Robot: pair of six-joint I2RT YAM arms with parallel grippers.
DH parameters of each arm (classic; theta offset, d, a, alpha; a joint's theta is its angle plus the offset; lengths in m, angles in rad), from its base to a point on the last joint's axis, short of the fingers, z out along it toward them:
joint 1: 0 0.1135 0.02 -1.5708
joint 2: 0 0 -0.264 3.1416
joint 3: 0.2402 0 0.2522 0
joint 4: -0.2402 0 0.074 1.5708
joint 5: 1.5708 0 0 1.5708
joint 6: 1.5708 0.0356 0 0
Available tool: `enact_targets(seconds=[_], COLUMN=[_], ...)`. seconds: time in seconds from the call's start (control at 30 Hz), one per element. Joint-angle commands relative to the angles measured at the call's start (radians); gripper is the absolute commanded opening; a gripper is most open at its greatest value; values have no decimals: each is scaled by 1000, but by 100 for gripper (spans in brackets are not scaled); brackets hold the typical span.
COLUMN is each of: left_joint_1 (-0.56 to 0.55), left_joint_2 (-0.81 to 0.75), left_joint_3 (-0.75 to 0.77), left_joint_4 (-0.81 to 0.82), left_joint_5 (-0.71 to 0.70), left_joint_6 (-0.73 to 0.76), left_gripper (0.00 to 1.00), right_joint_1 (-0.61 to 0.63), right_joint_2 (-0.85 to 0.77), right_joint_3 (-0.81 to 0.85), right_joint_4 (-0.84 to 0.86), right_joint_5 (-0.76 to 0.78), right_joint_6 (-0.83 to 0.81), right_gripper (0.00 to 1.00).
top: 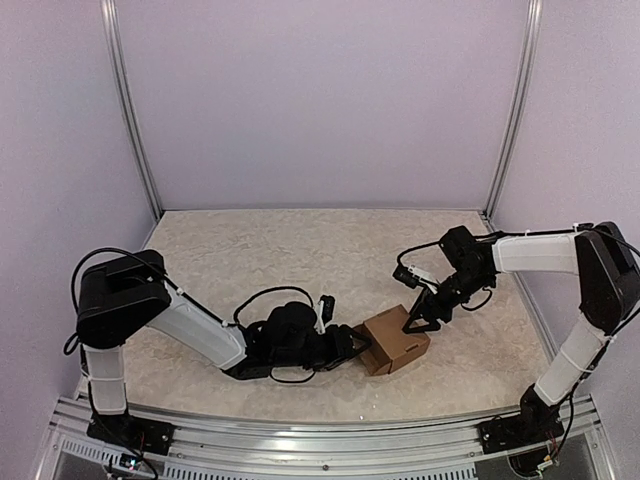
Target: Fold the paper box
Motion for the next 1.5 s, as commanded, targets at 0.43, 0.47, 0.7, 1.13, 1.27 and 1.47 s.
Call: enact_targets(seconds=[0.43, 0.47, 0.7, 1.13, 1.27, 1.47], left_joint_1=[18, 18, 38, 2, -41, -94], left_joint_2=[89, 92, 89, -141, -174, -145], left_joint_3=[258, 262, 237, 48, 102, 153], left_joint_4=[-161, -162, -130, -343, -532, -683], left_joint_5=[59, 58, 79, 106, 39, -17], left_joint_6=[112, 118, 195, 479, 616, 728], left_gripper=[45, 45, 45, 51, 50, 42], right_joint_1=[-5, -5, -5, -119, -164, -205], right_joint_2=[41, 43, 50, 21, 11, -13], right_joint_3=[-21, -23, -30, 30, 67, 94], right_joint_4=[8, 8, 14, -111, -201, -200], right_joint_5=[-4, -4, 9, -151, -182, -39], right_joint_6=[55, 54, 58, -22, -107, -210], right_gripper=[53, 53, 53, 62, 63, 55])
